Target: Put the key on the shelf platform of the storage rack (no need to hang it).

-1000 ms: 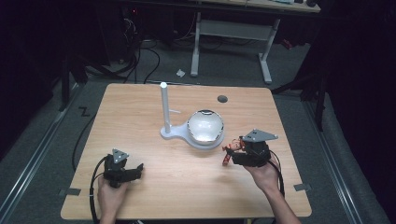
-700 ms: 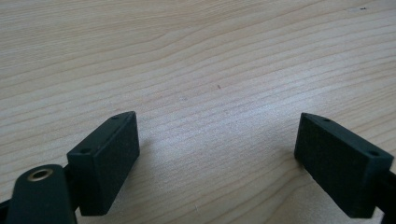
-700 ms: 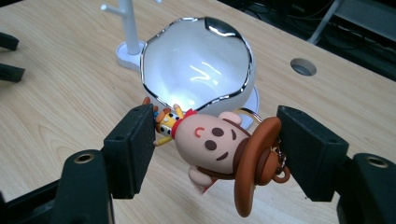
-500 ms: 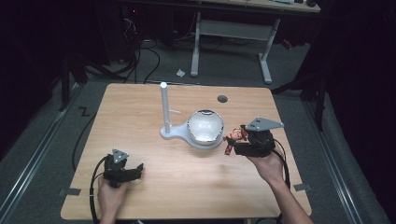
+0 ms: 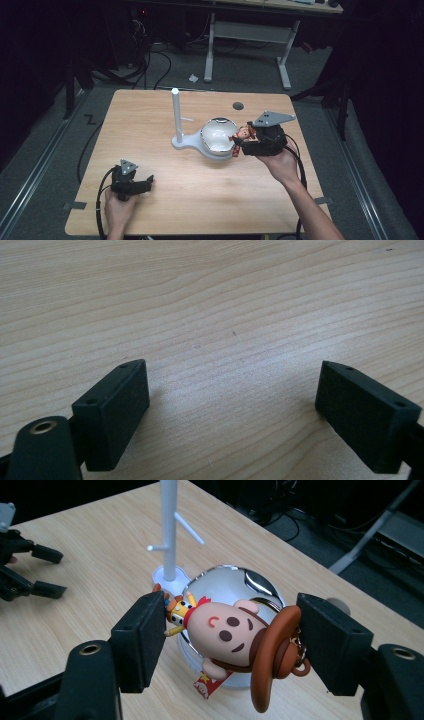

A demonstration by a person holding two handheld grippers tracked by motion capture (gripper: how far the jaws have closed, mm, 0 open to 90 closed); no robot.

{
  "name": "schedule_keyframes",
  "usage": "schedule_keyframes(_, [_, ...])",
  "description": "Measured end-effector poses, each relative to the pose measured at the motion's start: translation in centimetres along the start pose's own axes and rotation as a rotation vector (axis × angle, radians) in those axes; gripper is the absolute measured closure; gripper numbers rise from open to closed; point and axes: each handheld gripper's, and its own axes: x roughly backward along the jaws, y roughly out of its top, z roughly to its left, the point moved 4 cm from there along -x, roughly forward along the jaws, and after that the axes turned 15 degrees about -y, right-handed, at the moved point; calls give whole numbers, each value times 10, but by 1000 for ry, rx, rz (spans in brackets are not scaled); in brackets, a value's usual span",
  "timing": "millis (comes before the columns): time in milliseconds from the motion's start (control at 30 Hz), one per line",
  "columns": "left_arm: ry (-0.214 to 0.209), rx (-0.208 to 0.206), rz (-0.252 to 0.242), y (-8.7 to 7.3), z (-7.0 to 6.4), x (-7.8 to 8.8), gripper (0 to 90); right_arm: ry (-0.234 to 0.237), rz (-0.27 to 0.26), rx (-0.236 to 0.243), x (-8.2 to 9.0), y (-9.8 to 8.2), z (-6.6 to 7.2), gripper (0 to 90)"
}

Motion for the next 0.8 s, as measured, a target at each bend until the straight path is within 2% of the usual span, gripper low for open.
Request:
schedule_keyframes(233, [2, 3, 1, 0, 0, 0, 144, 18, -8, 27, -8, 20, 6, 309])
schedule_keyframes(400, [3, 4, 1, 1, 0, 0, 144, 25, -2, 37, -19, 30, 9, 309])
schedule_keyframes(433, [3, 4, 1, 1, 0, 0, 144, 29, 3, 33, -27, 33, 10, 309])
schedule_keyframes(800, [7, 8, -2, 1, 0, -1, 144, 18, 70, 16, -66, 26, 15, 307])
